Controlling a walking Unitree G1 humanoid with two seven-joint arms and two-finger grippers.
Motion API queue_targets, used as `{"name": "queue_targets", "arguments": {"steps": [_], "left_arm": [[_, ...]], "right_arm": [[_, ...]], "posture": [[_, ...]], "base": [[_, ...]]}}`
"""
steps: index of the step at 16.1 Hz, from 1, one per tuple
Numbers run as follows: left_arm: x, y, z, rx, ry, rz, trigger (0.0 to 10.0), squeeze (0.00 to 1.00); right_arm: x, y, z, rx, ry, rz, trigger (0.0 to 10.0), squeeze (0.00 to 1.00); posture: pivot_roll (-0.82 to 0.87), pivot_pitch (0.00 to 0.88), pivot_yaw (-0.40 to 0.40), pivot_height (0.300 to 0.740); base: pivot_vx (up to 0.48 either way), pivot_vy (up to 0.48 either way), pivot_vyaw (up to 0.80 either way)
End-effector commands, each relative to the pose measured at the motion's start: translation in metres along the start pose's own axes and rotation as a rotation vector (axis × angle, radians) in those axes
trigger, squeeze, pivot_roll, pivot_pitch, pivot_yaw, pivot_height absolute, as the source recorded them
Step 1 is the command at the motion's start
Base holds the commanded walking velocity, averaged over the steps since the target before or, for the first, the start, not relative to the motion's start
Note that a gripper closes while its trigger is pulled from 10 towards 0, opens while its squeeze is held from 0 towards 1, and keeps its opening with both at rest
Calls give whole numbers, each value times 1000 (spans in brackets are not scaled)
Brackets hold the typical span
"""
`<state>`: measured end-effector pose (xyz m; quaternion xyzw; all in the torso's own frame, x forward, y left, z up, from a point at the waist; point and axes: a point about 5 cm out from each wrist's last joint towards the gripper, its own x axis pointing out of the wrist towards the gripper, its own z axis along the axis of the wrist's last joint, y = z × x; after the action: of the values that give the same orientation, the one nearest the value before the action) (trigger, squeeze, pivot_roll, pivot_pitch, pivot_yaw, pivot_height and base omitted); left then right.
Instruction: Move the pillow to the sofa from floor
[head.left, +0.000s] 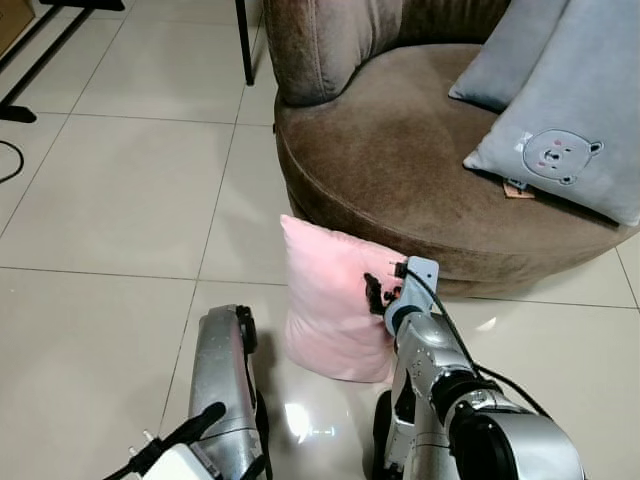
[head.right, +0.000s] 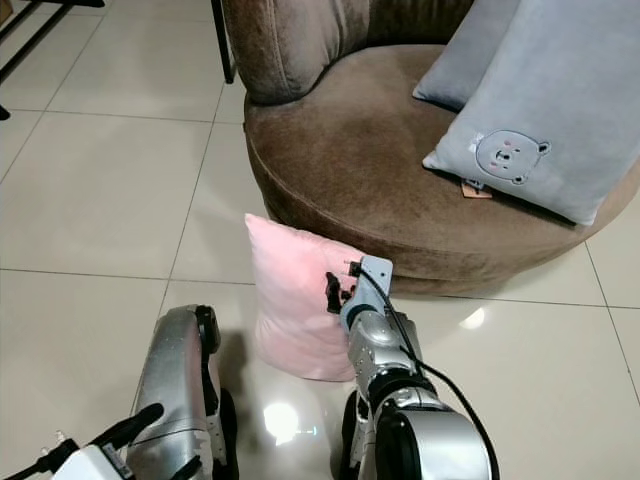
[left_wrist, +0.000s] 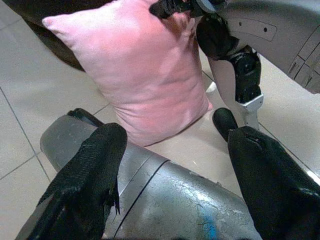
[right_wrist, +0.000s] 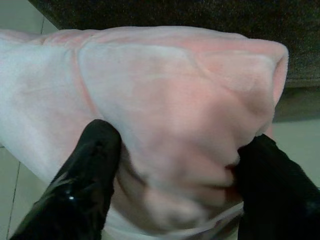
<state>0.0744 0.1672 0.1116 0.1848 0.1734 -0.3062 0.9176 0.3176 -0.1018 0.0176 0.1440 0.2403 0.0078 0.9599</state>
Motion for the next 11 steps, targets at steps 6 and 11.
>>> {"name": "queue_targets", "arguments": {"steps": [6, 11], "left_arm": [[-1, 0, 2, -9, 1, -13, 10000, 0], [5, 4, 2, -2, -14, -12, 10000, 0]], "right_arm": [[-1, -3, -5, 0, 26, -19, 0, 0], [0, -3, -3, -8, 20, -9, 0, 0]], "posture": [[361, 257, -6, 470], [361, 239, -8, 470]], "base": [[0, 0, 0], [0, 0, 0]]}}
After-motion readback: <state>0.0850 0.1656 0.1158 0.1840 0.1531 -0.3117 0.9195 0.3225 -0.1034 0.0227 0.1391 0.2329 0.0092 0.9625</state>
